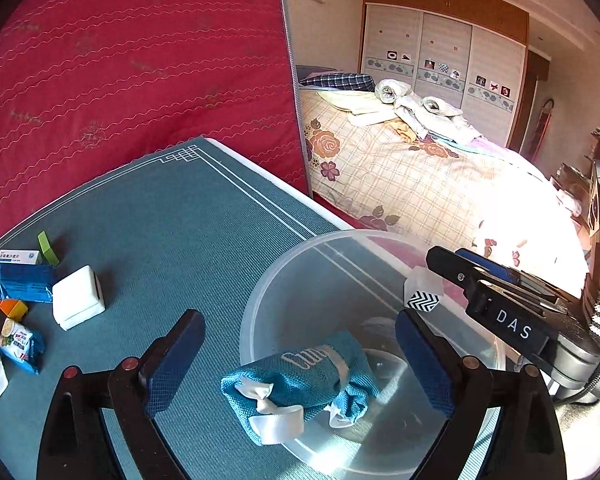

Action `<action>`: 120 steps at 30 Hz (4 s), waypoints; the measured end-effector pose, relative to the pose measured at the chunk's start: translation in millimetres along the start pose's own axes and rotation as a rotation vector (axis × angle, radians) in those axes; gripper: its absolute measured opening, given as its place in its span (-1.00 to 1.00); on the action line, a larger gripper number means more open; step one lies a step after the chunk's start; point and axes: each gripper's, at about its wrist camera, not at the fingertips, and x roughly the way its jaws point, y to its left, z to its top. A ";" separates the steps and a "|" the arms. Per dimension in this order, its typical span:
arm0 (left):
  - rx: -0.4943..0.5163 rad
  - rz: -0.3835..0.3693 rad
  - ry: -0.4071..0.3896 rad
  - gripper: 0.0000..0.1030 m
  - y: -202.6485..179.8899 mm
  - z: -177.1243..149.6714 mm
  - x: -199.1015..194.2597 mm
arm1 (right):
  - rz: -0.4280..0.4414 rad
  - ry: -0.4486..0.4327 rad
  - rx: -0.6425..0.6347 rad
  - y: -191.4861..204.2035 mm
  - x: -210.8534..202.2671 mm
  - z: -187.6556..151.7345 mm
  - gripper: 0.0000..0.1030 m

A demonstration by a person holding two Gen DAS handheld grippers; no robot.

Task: Organize objects
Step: 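Open the right tool over the basin while the left releases the towel inside, then move both open tools back over the remaining objects on the table, then grasp the white wipes bag with the left tool while the right approaches the cracker pack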

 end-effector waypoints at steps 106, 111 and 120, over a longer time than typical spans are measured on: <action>-0.644 0.420 0.025 -0.06 356.3 -84.0 -56.7 | 0.488 0.211 -0.608 359.5 91.5 -89.5 0.42; -0.638 0.442 0.041 -0.06 357.4 -88.3 -61.1 | 0.492 0.231 -0.635 378.6 112.8 -83.3 0.42; -0.631 0.420 0.035 -0.06 351.9 -88.6 -65.9 | 0.525 0.312 -0.679 401.2 140.5 -83.9 0.35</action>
